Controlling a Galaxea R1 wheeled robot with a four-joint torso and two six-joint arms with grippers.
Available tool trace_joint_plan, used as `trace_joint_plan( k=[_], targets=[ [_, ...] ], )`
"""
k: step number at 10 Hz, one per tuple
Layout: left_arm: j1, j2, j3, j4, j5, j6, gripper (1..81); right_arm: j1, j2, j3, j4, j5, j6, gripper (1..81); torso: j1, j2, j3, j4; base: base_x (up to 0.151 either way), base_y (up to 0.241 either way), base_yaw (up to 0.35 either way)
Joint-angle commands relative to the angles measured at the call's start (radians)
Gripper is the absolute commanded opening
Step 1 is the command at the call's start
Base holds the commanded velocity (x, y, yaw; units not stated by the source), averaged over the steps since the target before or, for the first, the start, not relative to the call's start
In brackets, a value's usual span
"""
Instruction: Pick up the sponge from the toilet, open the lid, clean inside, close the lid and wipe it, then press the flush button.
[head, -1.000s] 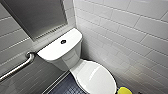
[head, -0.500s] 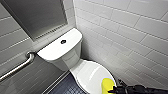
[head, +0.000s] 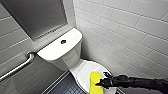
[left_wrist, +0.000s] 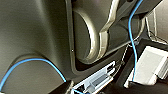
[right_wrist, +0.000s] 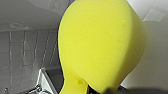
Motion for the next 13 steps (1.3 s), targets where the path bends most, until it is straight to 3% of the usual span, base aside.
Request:
trace_joint_plan(
  k=[1,4,7,11,13],
  targets=[
    [0.028,-0.005,0.009,0.005,0.013,0.001,81.1,0.142,0.204,-0.243,0.0,-0.07,0.016,1.0,0.0,0.0,0.0,0.0,0.0,0.0,0.0],
    [0.042,-0.006,0.009,0.005,0.013,0.001,81.1,0.145,0.453,-0.659,-0.037,0.064,0.006,1.0,0.0,0.0,0.0,0.0,0.0,0.0,0.0],
    [0.045,-0.005,0.009,0.003,0.014,0.0,81.1,0.156,0.59,-0.862,-0.039,0.148,0.001,1.0,0.0,0.0,0.0,0.0,0.0,0.0,0.0],
    [0.043,-0.006,0.007,0.005,0.014,0.0,81.1,0.136,0.655,-0.896,-0.036,0.184,-0.034,1.0,0.0,0.0,0.0,-0.001,0.0,0.0,0.0],
    [0.043,-0.005,0.007,0.007,0.018,0.0,81.1,0.108,0.592,-0.758,-0.043,0.164,-0.037,1.0,0.0,0.0,0.0,-0.002,0.0,0.0,0.0]
  ],
)
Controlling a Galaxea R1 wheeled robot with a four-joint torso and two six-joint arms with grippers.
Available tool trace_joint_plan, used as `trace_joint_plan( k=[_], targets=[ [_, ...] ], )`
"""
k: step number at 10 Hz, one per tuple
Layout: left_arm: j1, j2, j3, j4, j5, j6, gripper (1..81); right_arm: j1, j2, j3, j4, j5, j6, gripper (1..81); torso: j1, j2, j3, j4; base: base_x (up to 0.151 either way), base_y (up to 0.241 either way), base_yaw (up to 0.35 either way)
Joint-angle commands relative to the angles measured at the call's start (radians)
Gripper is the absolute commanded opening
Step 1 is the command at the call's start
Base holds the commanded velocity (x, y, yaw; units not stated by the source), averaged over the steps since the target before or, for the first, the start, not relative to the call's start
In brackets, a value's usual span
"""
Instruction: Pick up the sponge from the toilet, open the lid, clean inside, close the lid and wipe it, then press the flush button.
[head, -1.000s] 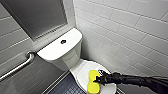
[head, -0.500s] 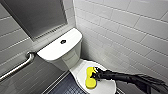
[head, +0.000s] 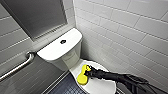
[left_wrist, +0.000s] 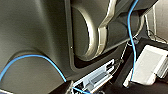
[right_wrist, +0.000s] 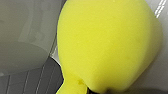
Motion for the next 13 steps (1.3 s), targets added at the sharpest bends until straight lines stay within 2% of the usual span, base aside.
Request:
trace_joint_plan(
  k=[1,2,3,5,8,10,11,13],
  targets=[
    [0.034,-0.005,0.009,0.005,0.017,0.001,81.1,0.087,-0.084,0.288,-0.041,-0.035,-0.02,1.0,0.0,0.0,0.0,0.0,0.0,0.0,0.0],
    [0.032,-0.005,0.007,0.006,0.016,0.001,81.1,0.082,-0.166,0.426,-0.062,-0.146,-0.012,1.0,0.0,0.0,0.0,0.0,0.0,0.0,0.0],
    [0.031,-0.005,0.007,0.005,0.014,0.001,81.1,0.061,-0.21,0.479,-0.088,-0.169,-0.01,1.0,0.0,0.0,0.0,0.0,0.0,0.0,0.0],
    [0.031,-0.006,0.009,0.007,0.012,0.001,81.1,-0.005,-0.246,0.472,-0.095,-0.164,-0.009,1.0,0.0,0.0,0.0,0.0,0.0,0.0,0.0],
    [0.032,-0.011,0.009,0.005,0.009,0.001,81.1,-0.105,-0.292,0.382,-0.098,-0.134,-0.007,1.0,0.0,0.0,0.0,0.0,0.0,0.0,0.0],
    [0.032,-0.011,0.009,0.005,0.009,0.001,81.1,-0.16,-0.346,0.334,-0.095,-0.042,-0.006,1.0,0.0,0.0,0.0,0.0,0.0,0.0,0.0],
    [0.034,-0.012,0.012,0.005,0.009,0.001,81.1,-0.177,-0.379,0.34,-0.092,-0.032,-0.006,1.0,0.0,0.0,0.0,0.0,0.0,0.0,0.0],
    [0.035,-0.012,0.012,0.007,0.009,0.002,81.1,-0.197,-0.507,0.464,-0.093,-0.032,0.013,1.0,0.0,0.0,0.0,0.0,0.0,0.0,0.0]
  ],
)
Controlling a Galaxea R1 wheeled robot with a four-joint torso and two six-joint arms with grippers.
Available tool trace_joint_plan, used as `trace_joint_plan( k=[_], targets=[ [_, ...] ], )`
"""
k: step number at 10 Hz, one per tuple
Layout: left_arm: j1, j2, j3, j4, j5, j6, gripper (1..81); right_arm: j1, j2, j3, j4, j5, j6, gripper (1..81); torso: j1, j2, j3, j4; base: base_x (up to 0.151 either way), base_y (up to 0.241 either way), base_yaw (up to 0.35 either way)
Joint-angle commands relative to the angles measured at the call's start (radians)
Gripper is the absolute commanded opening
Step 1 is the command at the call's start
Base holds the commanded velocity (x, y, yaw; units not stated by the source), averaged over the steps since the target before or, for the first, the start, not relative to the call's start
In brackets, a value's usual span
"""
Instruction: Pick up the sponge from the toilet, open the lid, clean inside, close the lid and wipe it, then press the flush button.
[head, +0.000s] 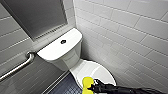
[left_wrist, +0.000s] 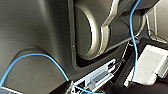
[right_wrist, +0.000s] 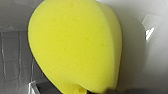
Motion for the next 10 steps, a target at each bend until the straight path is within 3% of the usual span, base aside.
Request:
trace_joint_plan(
  k=[1,3,7,8,10],
  targets=[
    [0.035,-0.005,0.012,0.007,0.013,0.0,81.1,0.0,-0.277,0.149,-0.022,-0.101,0.047,1.0,0.0,0.0,0.0,0.0,0.0,0.0,0.0],
    [0.035,-0.005,0.012,0.007,0.013,0.002,81.1,-0.032,-0.382,0.232,-0.024,-0.097,0.065,1.0,0.0,0.0,0.0,0.0,0.0,0.0,0.0],
    [0.035,-0.006,0.012,0.01,0.013,0.002,81.1,-0.101,-0.594,0.348,-0.022,-0.016,0.084,1.0,0.0,0.0,0.0,0.0,0.0,0.0,0.0],
    [0.035,-0.006,0.013,0.01,0.013,0.002,81.1,-0.145,-0.625,0.344,-0.024,0.021,0.084,1.0,0.0,0.0,0.0,0.0,0.0,0.0,0.0],
    [0.037,-0.012,0.009,0.005,0.013,0.002,81.1,-0.287,-0.691,0.247,-0.018,0.163,0.085,1.0,0.0,0.0,0.0,0.0,0.0,0.0,0.0]
  ],
)
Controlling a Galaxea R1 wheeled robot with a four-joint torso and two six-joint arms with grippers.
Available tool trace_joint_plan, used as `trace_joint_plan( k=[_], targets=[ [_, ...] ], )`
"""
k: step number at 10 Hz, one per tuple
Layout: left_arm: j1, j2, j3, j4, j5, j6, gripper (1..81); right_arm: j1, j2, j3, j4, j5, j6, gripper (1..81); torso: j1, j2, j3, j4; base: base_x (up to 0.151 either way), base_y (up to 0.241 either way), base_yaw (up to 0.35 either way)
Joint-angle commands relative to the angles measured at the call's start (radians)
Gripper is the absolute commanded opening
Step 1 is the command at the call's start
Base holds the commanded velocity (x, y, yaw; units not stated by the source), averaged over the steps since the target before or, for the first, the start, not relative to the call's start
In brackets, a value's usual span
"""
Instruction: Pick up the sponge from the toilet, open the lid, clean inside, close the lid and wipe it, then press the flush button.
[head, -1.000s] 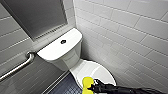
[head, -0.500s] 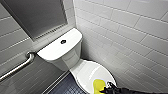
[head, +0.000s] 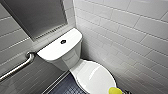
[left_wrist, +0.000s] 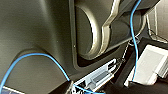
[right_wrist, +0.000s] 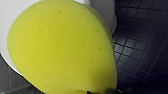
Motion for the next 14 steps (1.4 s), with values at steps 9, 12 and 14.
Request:
trace_joint_plan(
  k=[9,12,14],
  targets=[
    [0.034,-0.055,0.017,0.002,0.012,0.0,81.1,-0.7,0.018,-0.461,-0.051,0.621,0.011,1.0,0.0,0.0,0.022,-0.039,0.0,0.0,0.0],
    [0.035,-0.061,0.017,0.003,0.013,0.0,81.1,-0.733,0.096,-0.537,-0.055,0.632,0.006,1.0,0.0,-0.001,0.003,-0.012,0.0,0.0,0.0],
    [0.034,-0.059,0.017,0.005,0.013,0.0,81.1,-0.749,0.145,-0.588,-0.086,0.632,0.008,1.0,-0.064,0.099,0.003,-0.012,0.0,0.0,0.0]
  ],
)
